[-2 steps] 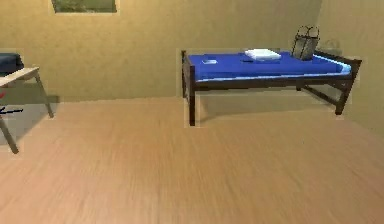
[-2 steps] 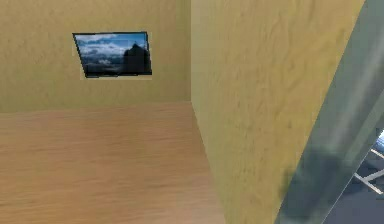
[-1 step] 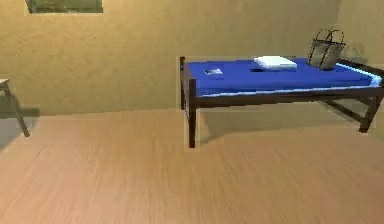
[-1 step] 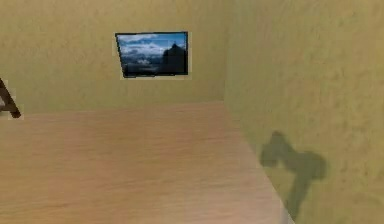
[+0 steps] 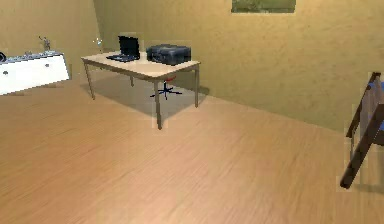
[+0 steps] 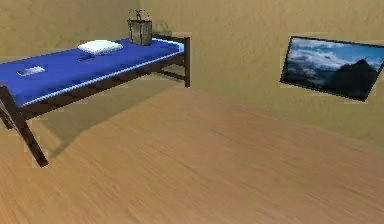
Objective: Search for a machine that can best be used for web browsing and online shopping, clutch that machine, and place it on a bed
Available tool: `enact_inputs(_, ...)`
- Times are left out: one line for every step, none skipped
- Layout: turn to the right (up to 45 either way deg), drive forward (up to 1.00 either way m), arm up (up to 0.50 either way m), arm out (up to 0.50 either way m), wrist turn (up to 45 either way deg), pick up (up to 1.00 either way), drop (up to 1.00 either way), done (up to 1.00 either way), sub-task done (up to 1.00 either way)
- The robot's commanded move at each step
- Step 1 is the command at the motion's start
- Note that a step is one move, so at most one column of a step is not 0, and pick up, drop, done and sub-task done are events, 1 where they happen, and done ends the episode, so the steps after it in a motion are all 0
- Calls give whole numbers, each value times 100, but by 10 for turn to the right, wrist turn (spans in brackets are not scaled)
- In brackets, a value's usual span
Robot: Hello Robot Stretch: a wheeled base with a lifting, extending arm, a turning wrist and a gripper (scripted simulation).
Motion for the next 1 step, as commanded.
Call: enact_inputs(-180, 0, 0, 0, 0, 0, 0, 0, 0)
